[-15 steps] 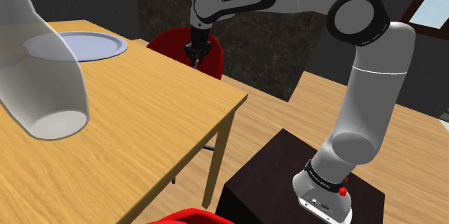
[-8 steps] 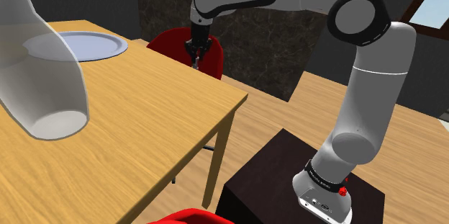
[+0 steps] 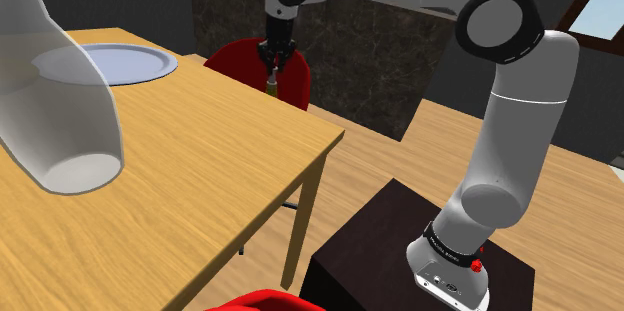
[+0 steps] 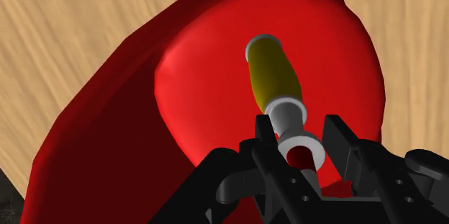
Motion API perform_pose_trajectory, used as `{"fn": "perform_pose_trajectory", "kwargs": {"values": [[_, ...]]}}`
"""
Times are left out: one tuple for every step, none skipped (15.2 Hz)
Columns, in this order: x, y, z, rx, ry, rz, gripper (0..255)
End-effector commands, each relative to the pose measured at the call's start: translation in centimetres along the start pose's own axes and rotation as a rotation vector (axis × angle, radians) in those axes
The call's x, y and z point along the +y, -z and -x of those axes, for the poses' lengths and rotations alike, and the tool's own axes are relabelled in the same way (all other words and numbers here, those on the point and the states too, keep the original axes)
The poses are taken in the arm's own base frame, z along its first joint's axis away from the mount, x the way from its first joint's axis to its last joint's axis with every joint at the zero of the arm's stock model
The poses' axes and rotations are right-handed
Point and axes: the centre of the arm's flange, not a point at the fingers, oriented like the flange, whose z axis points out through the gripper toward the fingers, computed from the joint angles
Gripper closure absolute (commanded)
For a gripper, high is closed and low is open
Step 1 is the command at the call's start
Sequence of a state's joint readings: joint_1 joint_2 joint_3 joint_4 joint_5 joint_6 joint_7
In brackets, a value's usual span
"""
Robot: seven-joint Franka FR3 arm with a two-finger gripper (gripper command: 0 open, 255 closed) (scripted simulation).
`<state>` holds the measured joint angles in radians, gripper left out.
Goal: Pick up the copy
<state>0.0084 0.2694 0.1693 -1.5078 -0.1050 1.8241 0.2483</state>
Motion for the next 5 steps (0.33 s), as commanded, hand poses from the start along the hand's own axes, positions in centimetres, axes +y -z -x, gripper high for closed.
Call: {"fn": "perform_pose_trajectory", "kwargs": {"values": [[0.1, 1.2, 0.0, 0.0, 0.0, 0.0, 255], [0.1, 1.7, -0.1, 0.0, 0.0, 0.0, 255], [0.1, 2.3, -0.1, 0.0, 0.0, 0.0, 255], [0.2, 2.3, -0.1, 0.0, 0.0, 0.0, 255], [0.1, 2.3, -0.1, 0.0, 0.0, 0.0, 255]]}}
